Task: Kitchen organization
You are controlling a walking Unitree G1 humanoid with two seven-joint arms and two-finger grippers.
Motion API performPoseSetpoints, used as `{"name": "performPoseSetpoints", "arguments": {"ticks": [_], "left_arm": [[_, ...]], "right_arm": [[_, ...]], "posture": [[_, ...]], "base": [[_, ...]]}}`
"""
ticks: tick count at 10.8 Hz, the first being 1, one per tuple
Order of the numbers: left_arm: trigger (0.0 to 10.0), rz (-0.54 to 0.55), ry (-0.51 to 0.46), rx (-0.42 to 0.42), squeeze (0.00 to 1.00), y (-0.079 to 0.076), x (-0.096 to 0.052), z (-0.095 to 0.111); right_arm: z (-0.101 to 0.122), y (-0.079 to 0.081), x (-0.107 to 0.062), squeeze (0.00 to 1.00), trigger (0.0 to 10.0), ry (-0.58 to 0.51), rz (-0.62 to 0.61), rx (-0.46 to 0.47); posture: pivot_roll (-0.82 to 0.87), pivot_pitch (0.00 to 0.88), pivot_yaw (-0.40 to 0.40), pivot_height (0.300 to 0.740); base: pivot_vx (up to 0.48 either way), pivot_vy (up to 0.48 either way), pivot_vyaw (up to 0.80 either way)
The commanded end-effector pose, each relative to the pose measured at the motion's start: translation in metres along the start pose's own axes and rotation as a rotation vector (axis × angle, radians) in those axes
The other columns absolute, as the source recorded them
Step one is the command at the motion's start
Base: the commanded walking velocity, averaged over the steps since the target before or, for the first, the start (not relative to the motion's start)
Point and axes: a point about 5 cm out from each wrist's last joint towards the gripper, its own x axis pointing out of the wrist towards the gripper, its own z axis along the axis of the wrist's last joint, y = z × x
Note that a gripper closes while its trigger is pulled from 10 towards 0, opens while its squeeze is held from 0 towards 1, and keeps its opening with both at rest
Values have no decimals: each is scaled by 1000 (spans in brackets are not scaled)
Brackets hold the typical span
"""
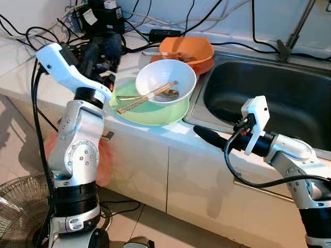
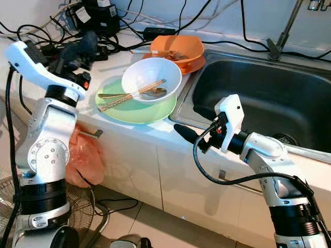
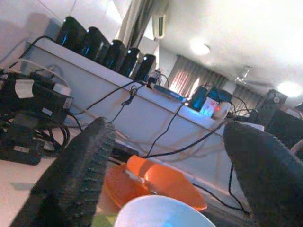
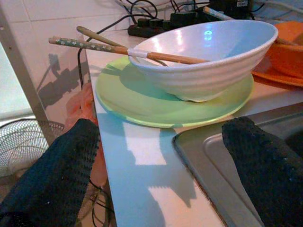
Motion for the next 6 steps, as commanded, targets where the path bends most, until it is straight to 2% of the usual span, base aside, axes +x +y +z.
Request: {"name": "performPoseSetpoints", "arguments": {"ticks": [1,3,4,5,6], "left_arm": [[10000,-6,-22,34,1000,4,-4,6],[10000,-37,17,53,1000,14,-17,2],[10000,-20,54,131,1000,30,-33,-1],[10000,-20,97,206,1000,39,-49,-5],[10000,-44,146,262,1000,40,-64,-14]], "right_arm": [[3,0,1,1000,10000,-13,9,-17],[3,-1,2,1000,10000,-13,11,-17],[2,-1,3,1000,10000,-11,16,-14],[0,-1,3,1000,10000,-3,22,-10],[-1,-2,4,1000,10000,0,28,-10]], "posture": [[179,28,49,740],[190,25,47,740],[201,27,41,740],[210,28,36,740],[215,28,33,740]], "base": [[0,0,0],[0,0,0],[0,0,0],[0,0,0],[0,0,0]]}}
